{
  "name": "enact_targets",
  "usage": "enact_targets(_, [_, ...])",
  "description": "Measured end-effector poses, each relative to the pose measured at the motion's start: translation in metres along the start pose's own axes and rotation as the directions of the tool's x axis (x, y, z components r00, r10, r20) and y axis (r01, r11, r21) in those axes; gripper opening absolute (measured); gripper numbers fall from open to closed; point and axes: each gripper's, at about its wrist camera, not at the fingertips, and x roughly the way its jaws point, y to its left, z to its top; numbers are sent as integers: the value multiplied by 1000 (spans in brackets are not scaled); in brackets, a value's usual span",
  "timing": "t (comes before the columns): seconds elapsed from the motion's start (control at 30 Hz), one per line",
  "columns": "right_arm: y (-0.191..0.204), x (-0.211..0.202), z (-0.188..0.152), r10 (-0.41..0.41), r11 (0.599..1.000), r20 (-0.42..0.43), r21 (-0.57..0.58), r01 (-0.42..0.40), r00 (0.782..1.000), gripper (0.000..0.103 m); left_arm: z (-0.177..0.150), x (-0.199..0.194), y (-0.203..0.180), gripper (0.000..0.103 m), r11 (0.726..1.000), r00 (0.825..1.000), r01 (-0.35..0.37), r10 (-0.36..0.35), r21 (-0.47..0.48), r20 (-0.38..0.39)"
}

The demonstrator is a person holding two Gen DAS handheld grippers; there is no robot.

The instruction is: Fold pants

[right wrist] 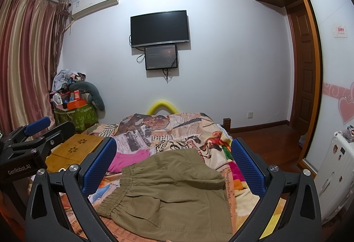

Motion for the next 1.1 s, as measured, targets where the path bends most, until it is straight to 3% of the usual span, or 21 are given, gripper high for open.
enact_targets(0.33, [-10, 20, -8, -34, 999, -33, 6, 34, 999, 103, -5, 36, 8, 103, 1000, 998, 3, -3, -11, -68])
enact_targets(0.53, [-32, 46, -20, -79, 996, -91, 35, 83, 993, 103, -26, 94, 27, 103, 999, 977, -35, 26, -36, -212])
enact_targets(0.67, [-49, 67, -31, -99, 993, -158, 51, 108, 983, 103, -45, 137, 44, 103, 996, 947, -87, 71, -36, -314])
enact_targets(0.8, [-70, 96, -49, -149, 987, -240, 30, 161, 959, 103, -66, 176, 63, 103, 993, 911, -113, 88, -40, -402])
enact_targets(1.0, [-104, 135, -73, -145, 985, -384, 35, 171, 912, 102, -97, 232, 86, 103, 985, 831, -174, 147, 1, -536])
enact_targets(1.1, [-119, 155, -86, -119, 988, -457, 36, 152, 881, 102, -109, 253, 95, 103, 985, 797, -170, 130, -12, -590])
